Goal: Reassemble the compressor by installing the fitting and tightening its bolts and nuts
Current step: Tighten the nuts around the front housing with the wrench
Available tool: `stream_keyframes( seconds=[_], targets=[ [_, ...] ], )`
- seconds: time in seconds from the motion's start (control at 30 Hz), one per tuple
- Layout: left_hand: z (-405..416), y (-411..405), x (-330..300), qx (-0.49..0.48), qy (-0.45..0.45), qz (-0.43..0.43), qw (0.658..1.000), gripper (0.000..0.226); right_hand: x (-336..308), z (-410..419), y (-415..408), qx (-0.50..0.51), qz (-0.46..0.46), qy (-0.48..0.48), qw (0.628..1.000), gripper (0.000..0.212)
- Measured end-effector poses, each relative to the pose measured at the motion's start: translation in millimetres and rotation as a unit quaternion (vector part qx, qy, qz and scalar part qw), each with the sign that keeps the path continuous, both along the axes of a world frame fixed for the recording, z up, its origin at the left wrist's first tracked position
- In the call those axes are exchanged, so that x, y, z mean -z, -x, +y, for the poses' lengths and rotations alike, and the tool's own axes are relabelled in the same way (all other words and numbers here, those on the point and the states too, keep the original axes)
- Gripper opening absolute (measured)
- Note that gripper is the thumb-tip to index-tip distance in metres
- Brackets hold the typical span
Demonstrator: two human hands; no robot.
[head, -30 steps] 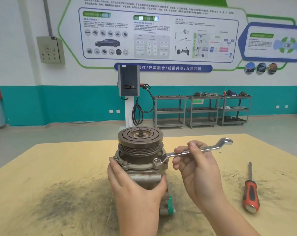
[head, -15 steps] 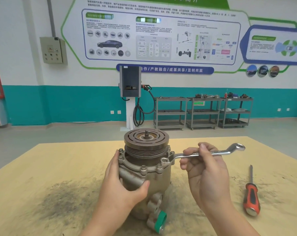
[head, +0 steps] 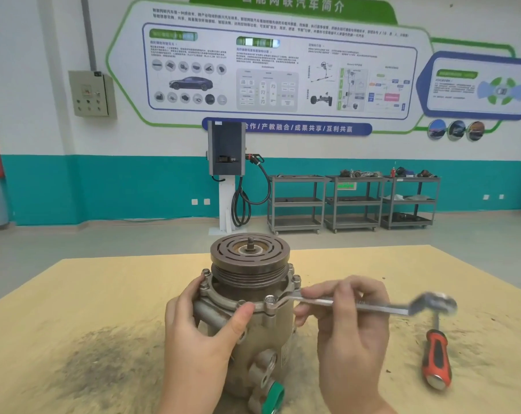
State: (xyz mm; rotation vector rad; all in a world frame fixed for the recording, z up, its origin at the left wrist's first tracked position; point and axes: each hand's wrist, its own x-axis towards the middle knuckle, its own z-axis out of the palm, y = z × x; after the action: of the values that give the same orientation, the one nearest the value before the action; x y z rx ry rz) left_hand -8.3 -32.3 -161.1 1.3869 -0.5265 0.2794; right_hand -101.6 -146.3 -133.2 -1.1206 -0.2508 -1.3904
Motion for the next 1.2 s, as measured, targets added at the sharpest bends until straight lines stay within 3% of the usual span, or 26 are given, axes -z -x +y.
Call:
stream_keyframes(
  seconds=[0.17,0.37,0.47,0.57,0.63,0.73,0.93,1.2],
  targets=[
    [-4,-3,3,-0.022,0.004,0.005,1.000,0.088,2,10,-2,0.126,-0.031,0.076,0.989,0.017],
    [-7,-2,3,-0.039,0.015,0.009,0.999,0.086,8,20,-5,0.145,-0.041,0.092,0.984,0.014],
    [-6,1,4,-0.040,-0.001,-0.003,0.999,0.096,0,14,2,0.086,-0.031,0.109,0.990,0.013],
    [0,6,4,-0.020,-0.056,-0.016,0.998,0.123,-13,-2,10,0.003,-0.015,-0.019,1.000,0.018],
    [2,8,2,-0.004,-0.066,-0.023,0.998,0.123,-22,-17,12,-0.050,0.025,-0.123,0.991,0.013],
    [2,8,1,0.007,-0.073,-0.025,0.997,0.118,-26,-28,8,-0.154,0.092,-0.187,0.966,0.007],
    [3,7,1,-0.005,-0.070,-0.034,0.997,0.122,-21,-29,1,-0.245,0.146,-0.171,0.943,0.005],
    [-1,8,3,-0.008,-0.155,-0.046,0.987,0.136,-32,-39,-3,-0.301,0.213,-0.190,0.910,0.007]
  ],
)
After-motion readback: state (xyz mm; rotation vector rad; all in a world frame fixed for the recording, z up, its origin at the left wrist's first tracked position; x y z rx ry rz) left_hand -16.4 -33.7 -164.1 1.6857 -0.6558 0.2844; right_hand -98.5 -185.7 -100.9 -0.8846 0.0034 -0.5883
